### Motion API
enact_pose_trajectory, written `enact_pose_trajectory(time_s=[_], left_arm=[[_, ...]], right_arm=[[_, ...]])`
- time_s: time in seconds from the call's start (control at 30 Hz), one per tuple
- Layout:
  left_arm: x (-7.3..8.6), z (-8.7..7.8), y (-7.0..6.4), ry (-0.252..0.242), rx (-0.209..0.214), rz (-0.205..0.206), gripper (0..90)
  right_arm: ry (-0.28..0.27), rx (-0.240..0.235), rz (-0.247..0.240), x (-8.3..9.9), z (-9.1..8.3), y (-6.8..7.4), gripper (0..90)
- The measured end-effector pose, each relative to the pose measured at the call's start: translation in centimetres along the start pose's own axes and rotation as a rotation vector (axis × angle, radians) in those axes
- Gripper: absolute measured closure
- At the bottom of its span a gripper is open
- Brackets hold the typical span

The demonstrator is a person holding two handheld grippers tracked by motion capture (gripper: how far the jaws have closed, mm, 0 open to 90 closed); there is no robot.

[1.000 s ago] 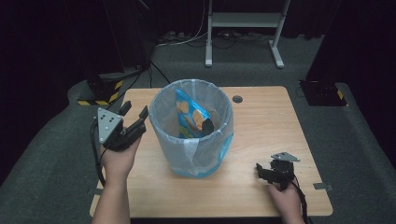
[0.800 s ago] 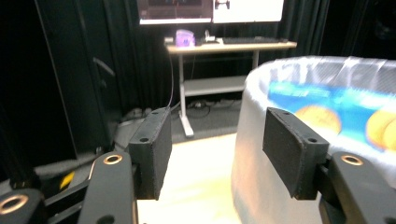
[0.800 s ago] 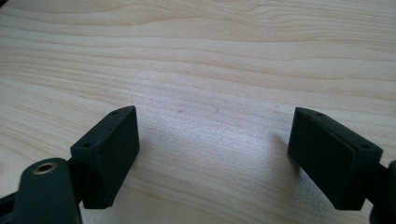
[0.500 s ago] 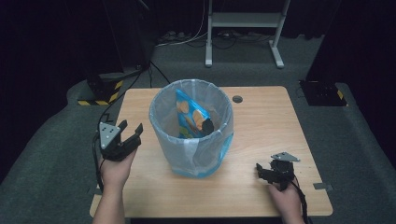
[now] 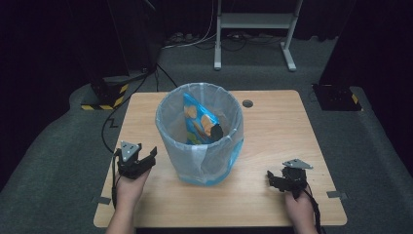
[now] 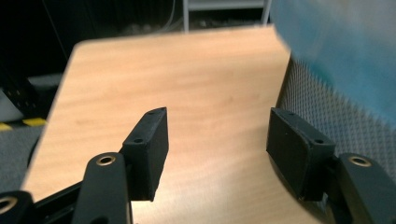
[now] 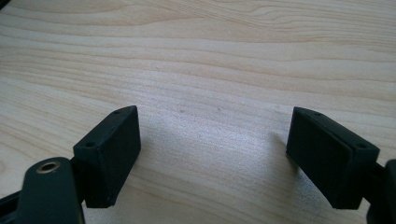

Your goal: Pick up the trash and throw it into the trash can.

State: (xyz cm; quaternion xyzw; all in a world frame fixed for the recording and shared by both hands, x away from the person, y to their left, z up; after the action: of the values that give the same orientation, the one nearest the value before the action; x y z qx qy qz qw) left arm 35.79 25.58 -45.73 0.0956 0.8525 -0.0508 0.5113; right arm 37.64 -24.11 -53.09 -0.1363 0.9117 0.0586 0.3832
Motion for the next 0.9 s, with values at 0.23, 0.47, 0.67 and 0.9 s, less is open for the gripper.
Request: enact_pose_trajectory(time_s=[0.23, 0.47, 0.67, 0.9], left_arm=[[2.7, 1.9, -0.8, 0.116, 0.025, 0.017, 36.6], [5.2, 3.0, -1.3, 0.222, 0.044, 0.028, 34.9], [6.8, 3.7, -1.6, 0.234, 0.038, 0.047, 29.2], [7.0, 3.4, -2.0, 0.231, 0.004, 0.022, 29.2]], right_arm=[[-0.002, -0.004, -0.003, 0.0, 0.0, 0.0, 17.9], [-0.004, -0.006, -0.004, 0.0, 0.0, 0.0, 18.7], [-0.006, -0.005, -0.009, 0.0, -0.1, 0.1, 19.6], [-0.007, -0.001, -0.009, 0.1, -0.1, 0.2, 19.6]])
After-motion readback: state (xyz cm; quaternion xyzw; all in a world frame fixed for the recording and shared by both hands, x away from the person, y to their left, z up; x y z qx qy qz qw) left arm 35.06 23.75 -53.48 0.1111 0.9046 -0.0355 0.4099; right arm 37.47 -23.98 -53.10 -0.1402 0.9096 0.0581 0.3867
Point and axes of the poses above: each handheld gripper's, and its own axes: z roughly forward along the jaws, x roughly out of its underside, y roughly to its left, the point moved 1 cm from there along z, roughly forward along the jaws, and after that the axes turned 2 degrees about z, right-handed, at the moved point
